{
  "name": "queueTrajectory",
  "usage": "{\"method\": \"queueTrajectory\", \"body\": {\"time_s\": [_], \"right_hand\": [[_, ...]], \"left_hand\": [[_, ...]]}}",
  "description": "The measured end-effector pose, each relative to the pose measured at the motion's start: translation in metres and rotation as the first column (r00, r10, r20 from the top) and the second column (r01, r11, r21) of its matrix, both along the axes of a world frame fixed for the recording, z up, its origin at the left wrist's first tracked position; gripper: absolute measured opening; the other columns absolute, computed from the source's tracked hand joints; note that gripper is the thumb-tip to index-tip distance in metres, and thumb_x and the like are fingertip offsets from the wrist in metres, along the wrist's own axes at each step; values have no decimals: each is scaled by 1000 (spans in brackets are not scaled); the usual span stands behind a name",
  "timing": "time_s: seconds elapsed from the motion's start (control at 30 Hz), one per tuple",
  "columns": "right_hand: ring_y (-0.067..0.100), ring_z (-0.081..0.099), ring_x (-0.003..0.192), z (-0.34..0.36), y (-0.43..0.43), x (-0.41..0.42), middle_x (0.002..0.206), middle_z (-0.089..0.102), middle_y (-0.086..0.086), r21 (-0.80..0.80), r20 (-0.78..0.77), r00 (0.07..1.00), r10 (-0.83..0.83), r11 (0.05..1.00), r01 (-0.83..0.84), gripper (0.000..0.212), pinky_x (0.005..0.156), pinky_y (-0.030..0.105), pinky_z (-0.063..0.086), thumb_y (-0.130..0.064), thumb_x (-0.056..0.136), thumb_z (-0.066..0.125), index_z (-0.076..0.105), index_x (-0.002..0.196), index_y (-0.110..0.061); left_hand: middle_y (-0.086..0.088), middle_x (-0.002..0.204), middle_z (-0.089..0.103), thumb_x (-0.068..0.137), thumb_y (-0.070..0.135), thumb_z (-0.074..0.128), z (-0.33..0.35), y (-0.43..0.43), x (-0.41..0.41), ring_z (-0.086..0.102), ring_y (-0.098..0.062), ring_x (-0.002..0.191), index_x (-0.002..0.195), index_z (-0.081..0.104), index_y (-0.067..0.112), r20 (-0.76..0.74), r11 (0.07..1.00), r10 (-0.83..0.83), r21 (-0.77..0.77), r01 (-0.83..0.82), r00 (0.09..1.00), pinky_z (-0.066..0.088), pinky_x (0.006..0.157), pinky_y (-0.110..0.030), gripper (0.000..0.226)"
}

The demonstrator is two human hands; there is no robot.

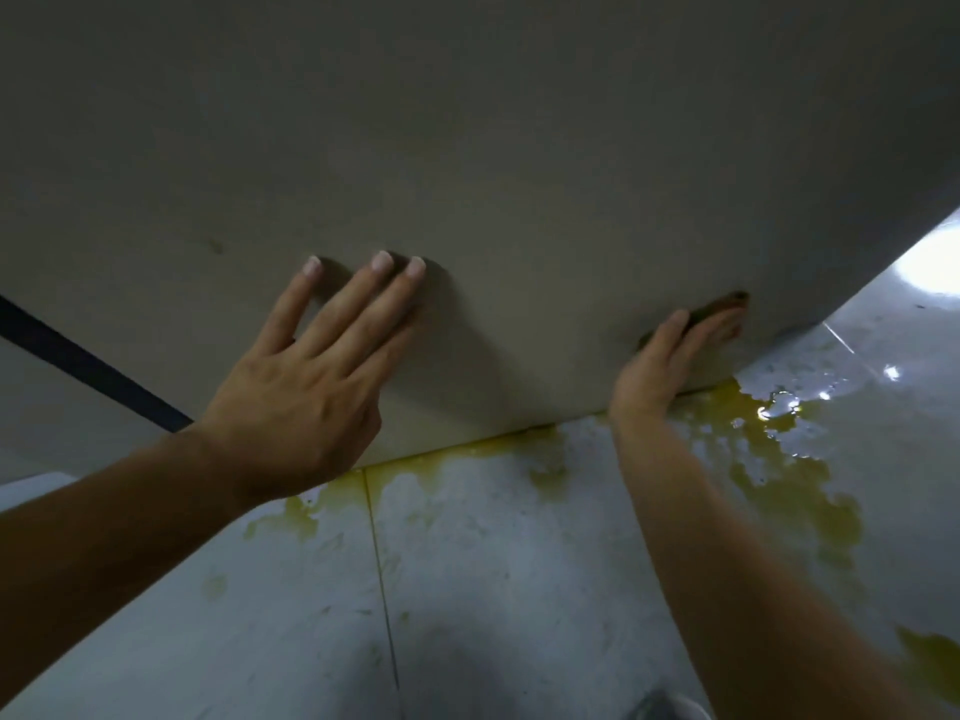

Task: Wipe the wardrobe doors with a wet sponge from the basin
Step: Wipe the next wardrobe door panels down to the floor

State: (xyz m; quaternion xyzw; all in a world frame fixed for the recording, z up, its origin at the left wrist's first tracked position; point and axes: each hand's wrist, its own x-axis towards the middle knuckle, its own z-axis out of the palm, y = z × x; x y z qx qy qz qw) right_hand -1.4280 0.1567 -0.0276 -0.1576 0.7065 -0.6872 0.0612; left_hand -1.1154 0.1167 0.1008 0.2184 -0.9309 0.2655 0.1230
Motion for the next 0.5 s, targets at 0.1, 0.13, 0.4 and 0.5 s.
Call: {"method": "queueTrajectory", "body": {"time_s": [0.1,0.13,0.4,0.5], "right_hand": [[38,-8,156,-43,4,41,166,-9,30,132,-179,976,123,986,-100,79,127,32,-5,-39,105,33,-1,156,13],[38,-9,156,-63,11,67,165,-11,30,206,-242,945,220,963,-171,81,128,41,-2,-40,105,35,0,155,13],[37,-5,157,-72,29,133,171,-6,10,543,-669,409,621,784,-301,78,128,48,3,-46,100,39,13,160,-3],[25,-1,158,0,2,128,170,8,5,474,-861,64,505,841,-260,69,128,45,0,-37,95,45,28,156,-10]], "left_hand": [[-16,170,13,87,20,53,1,-4,3,11,-32,158,156,33,1,10,1000,-18,-17,18,1000,8,126,-57,74],[-16,170,13,87,19,54,2,-5,3,11,-32,158,156,33,1,15,1000,-19,-21,19,1000,8,126,-57,74],[-21,168,14,85,20,59,12,-5,26,15,-37,156,154,33,4,-61,1000,22,3,-22,998,17,122,-64,75],[-22,168,12,87,23,53,24,0,42,12,-38,156,154,34,4,-144,994,112,9,-112,983,15,122,-66,72]]}}
